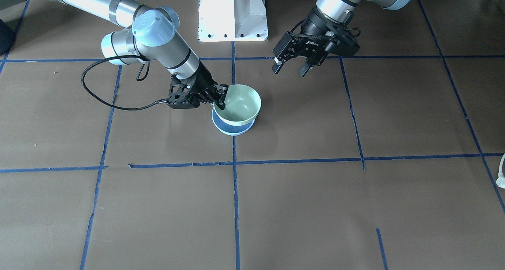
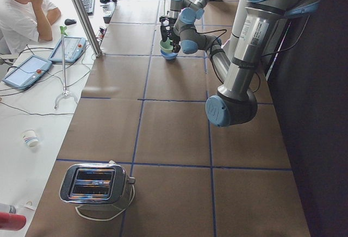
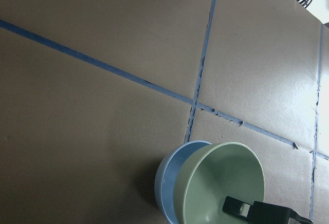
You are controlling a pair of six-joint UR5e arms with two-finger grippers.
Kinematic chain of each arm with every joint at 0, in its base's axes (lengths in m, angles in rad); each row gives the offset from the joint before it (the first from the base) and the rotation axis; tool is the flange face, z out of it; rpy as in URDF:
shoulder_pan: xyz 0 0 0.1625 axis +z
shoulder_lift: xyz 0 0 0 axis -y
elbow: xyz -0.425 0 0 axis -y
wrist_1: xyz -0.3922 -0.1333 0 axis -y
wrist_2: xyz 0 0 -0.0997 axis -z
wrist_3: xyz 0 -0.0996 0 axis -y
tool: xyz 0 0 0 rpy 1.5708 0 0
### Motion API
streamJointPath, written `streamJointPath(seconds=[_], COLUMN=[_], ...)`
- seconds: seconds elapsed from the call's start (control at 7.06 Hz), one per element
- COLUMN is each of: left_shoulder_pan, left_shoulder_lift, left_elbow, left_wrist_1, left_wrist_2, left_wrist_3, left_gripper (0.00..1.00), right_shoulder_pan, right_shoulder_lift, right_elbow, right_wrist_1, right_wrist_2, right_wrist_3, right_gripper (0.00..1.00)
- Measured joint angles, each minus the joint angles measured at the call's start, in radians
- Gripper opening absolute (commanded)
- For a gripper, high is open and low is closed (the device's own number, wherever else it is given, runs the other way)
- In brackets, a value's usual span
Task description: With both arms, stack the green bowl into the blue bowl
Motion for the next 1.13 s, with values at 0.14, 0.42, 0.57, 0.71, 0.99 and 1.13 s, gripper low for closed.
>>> streamJointPath(seconds=[0.14,0.42,0.57,0.71,0.99,1.13], left_shoulder_pan=[0.000,0.000,0.000,0.000,0.000,0.000], left_shoulder_lift=[0.000,0.000,0.001,0.001,0.007,0.017], left_elbow=[0.001,0.002,0.002,0.002,0.002,0.004], left_wrist_1=[0.000,0.000,0.000,0.000,0.000,0.003], left_wrist_2=[0.000,0.001,0.001,0.001,0.000,-0.001], left_wrist_3=[0.000,0.000,0.000,0.000,0.000,0.004], left_gripper=[1.00,1.00,1.00,1.00,1.00,1.00], right_shoulder_pan=[0.000,0.000,0.003,0.016,0.071,0.126], right_shoulder_lift=[-0.002,-0.005,-0.007,-0.029,-0.177,-0.277], right_elbow=[-0.004,-0.012,-0.008,0.028,0.197,0.282], right_wrist_1=[-0.001,0.000,0.001,0.002,0.002,0.004], right_wrist_2=[0.000,-0.002,-0.004,-0.001,0.025,0.061], right_wrist_3=[-0.004,-0.008,-0.009,-0.009,-0.011,-0.015], right_gripper=[0.65,1.00,1.00,1.00,1.00,1.00])
